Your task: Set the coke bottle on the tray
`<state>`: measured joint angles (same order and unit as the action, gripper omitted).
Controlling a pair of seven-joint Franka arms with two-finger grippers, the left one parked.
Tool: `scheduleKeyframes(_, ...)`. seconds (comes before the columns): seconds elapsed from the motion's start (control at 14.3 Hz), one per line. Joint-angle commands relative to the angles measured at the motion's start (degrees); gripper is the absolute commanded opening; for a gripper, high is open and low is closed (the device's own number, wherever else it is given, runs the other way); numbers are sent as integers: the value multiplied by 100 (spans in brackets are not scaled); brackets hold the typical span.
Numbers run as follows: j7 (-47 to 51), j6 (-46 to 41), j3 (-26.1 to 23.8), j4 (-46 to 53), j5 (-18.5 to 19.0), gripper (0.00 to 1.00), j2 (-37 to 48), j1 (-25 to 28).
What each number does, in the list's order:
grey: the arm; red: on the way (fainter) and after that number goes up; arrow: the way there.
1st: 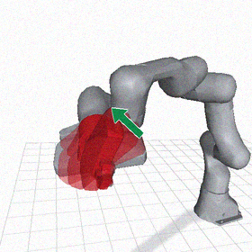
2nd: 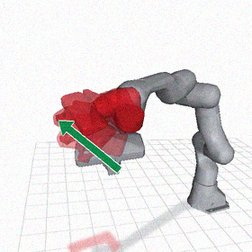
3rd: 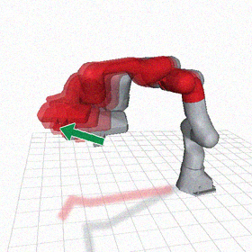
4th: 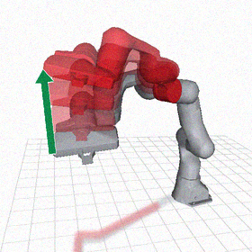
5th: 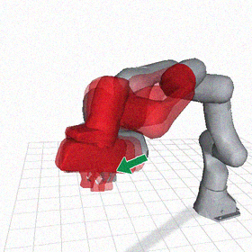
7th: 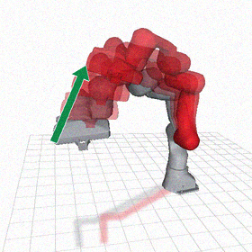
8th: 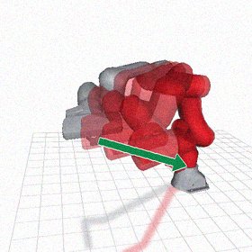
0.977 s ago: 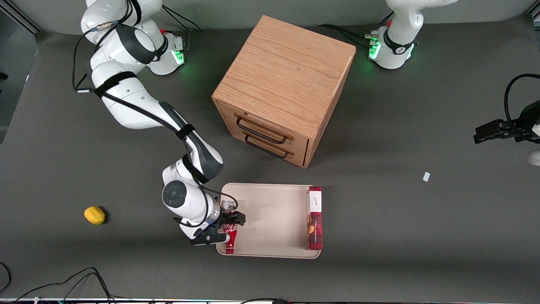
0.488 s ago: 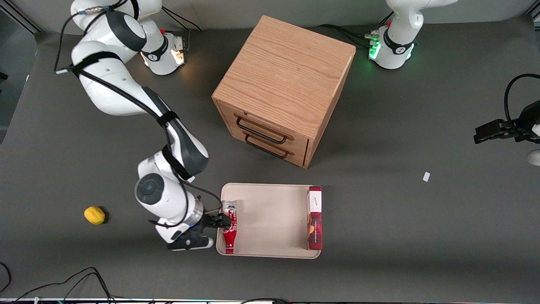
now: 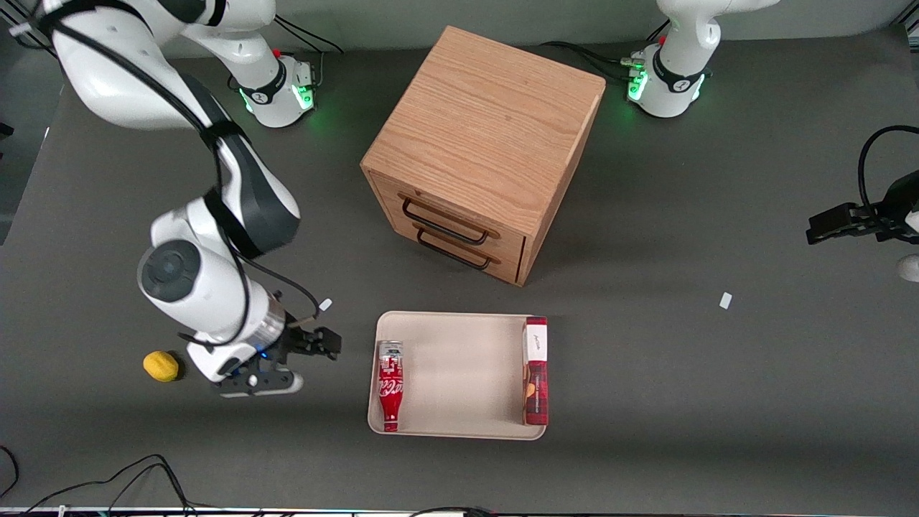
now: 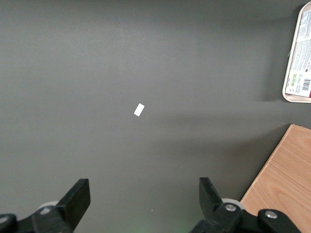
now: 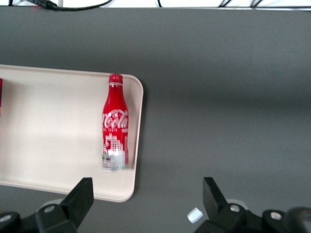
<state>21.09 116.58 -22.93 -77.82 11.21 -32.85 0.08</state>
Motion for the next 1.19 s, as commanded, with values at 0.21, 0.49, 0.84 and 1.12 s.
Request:
scheduleKeyframes(0.21,-685,-240,894,-2437,-725,100,2860,-61)
scheduleKeyframes(0.49,-974,-310,1352,-3616,-1253,100,4197,-61)
scheduleKeyframes(0.84,-1774,-1224,1888,-3617,-1446,100,4831,-52)
scheduleKeyframes(1.12,-1547,-1348,1888,-3460,-1473,100,4788,-61)
